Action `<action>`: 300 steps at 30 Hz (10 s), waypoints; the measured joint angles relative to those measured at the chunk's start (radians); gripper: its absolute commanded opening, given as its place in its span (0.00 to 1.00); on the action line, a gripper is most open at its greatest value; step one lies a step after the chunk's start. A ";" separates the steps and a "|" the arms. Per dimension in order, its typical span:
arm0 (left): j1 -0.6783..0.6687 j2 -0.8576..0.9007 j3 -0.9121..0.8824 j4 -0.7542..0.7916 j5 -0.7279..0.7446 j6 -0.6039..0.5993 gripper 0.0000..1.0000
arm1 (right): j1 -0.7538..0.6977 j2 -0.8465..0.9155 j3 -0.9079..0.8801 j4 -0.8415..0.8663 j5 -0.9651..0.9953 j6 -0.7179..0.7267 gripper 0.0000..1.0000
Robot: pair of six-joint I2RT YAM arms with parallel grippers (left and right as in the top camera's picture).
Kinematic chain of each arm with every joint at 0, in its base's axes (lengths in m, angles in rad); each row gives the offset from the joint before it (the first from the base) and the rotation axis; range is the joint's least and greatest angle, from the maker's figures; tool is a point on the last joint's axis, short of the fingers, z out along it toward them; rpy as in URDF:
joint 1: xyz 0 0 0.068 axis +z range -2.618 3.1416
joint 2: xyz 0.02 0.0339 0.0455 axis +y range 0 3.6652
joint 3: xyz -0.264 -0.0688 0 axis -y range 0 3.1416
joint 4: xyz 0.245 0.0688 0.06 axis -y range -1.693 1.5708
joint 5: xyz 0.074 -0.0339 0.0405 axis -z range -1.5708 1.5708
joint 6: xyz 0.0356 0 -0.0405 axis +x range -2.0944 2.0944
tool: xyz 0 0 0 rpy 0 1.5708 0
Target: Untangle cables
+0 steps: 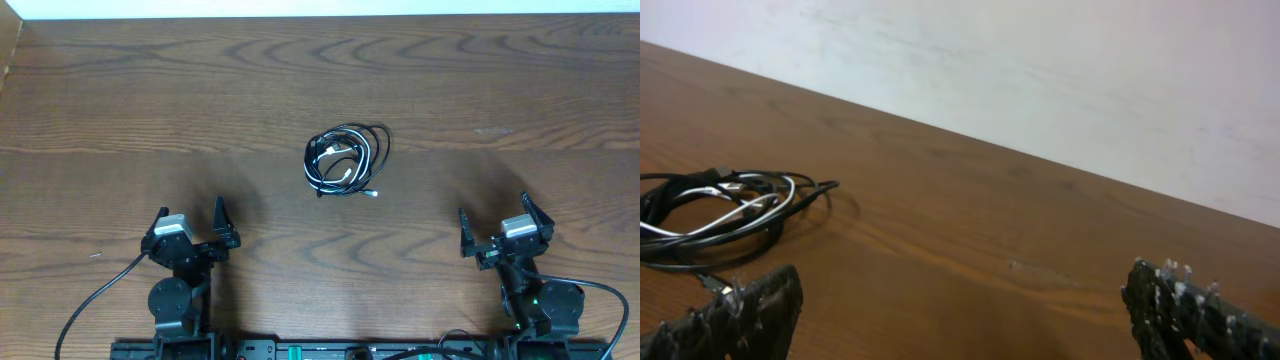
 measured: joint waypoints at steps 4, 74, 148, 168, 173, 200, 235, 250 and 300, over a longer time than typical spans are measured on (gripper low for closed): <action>0.000 0.000 0.000 0.000 0.000 0.000 1.00 | 0.000 0.000 0.000 0.000 0.000 0.000 0.99; 0.000 0.000 0.000 0.000 0.000 0.000 1.00 | 0.000 0.000 0.000 0.000 0.002 0.000 0.99; 0.000 0.818 0.780 -0.418 0.090 0.046 1.00 | 0.000 0.882 0.693 -0.206 -0.241 0.000 0.99; -0.188 1.395 1.450 -0.858 0.154 0.060 1.00 | 0.000 1.458 1.334 -0.736 -0.404 -0.080 0.99; -0.253 1.508 1.525 -0.856 0.200 0.056 1.00 | 0.000 1.490 1.361 -0.742 -0.406 -0.152 0.99; -0.513 1.859 1.526 -0.784 0.212 0.082 0.91 | 0.000 1.491 1.366 -0.787 -0.443 -0.125 0.96; -0.526 2.015 1.466 -0.682 0.211 0.154 0.08 | 0.000 1.592 1.367 -0.738 -0.443 -0.085 0.99; -0.526 1.919 1.468 -0.682 0.210 0.103 0.07 | 0.067 1.672 1.367 -0.606 -0.438 0.118 0.81; -0.527 1.548 1.506 -0.521 0.104 -0.214 0.07 | 0.240 1.672 1.367 -0.603 -0.111 0.495 0.75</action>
